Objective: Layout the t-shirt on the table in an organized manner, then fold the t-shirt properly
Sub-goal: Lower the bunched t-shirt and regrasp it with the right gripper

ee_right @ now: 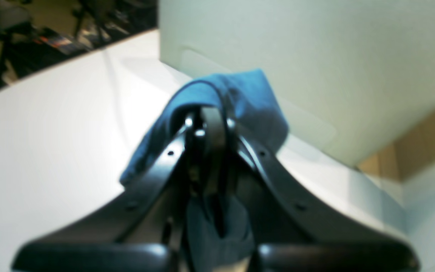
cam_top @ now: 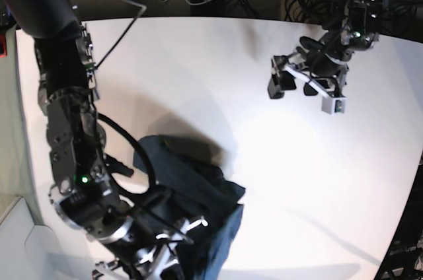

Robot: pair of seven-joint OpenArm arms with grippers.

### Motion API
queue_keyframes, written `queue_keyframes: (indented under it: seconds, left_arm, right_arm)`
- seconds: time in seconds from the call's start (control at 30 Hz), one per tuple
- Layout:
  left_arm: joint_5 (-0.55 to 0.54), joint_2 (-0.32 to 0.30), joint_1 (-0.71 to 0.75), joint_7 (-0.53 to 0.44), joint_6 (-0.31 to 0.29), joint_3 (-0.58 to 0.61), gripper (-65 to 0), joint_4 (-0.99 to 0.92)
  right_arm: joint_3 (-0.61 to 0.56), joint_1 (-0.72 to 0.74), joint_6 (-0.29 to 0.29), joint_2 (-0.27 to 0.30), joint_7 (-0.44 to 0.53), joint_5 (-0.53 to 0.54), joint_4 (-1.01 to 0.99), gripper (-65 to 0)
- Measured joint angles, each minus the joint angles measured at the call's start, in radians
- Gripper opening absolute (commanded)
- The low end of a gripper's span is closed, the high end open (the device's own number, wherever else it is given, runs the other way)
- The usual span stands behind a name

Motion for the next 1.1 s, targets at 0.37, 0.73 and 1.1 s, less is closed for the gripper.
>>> queue_keyframes:
  seconds: [0.37, 0.73, 1.1]
  left_arm:
    - [0.001, 0.0, -0.007, 0.001, 0.0, 0.0, -11.8, 0.0]
    - [0.0, 0.0, -0.011, 0.0, 0.0, 0.001, -11.8, 0.0]
    - [0.0, 0.0, -0.011, 0.0, 0.0, 0.001, -11.8, 0.0]
  right_arm:
    - [-0.098, -0.214, 0.006, 0.035, -0.003, -0.008, 0.005, -65.0]
    - [-0.144, -0.349, 0.01, 0.036, 0.003, -0.001, -0.02, -41.1]
    - [-0.143, -0.345, 0.01, 0.037, 0.002, -0.002, 0.0, -41.0]
